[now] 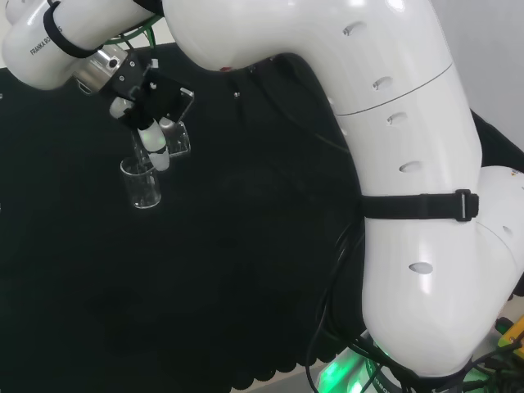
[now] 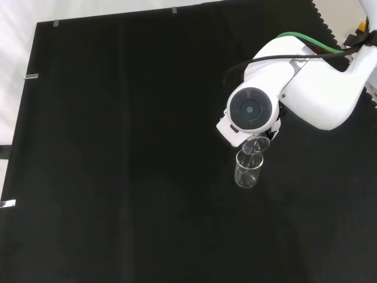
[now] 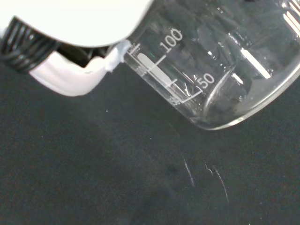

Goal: Pour the water from the handheld beaker into the one on the table.

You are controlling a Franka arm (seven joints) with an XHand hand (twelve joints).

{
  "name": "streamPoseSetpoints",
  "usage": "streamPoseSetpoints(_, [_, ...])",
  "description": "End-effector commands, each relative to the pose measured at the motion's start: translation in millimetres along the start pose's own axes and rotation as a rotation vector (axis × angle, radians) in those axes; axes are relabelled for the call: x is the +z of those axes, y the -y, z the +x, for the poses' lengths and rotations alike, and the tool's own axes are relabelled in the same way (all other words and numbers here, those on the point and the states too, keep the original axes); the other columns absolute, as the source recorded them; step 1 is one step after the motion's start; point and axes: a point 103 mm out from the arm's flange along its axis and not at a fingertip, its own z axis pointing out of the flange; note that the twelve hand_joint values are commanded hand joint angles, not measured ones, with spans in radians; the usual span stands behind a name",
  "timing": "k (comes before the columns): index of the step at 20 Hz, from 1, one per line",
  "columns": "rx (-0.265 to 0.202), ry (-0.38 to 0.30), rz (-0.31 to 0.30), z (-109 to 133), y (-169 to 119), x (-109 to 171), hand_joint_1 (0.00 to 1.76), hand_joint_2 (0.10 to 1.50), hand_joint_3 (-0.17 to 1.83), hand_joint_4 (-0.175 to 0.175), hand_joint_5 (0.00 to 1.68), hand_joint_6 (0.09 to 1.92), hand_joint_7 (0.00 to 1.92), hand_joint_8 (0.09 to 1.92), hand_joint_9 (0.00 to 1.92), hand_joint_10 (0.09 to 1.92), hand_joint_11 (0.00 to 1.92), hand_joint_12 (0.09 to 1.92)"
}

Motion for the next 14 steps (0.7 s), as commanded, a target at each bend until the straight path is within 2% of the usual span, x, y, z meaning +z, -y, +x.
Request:
streamPoseSetpoints(1, [0.008,0.014,0.009,-0.4,0.2,0.0,1.32,0.73,0.43,-0.175,1.41,0.3,1.53,0.11,1.64,0.09,1.27,0.75])
streamPoseSetpoints(14, [0.006,0.046,0.044,4.3,-1.7,-3.0,1.32,0.73,0.44,-0.175,1.41,0.3,1.52,0.12,1.64,0.09,1.27,0.75])
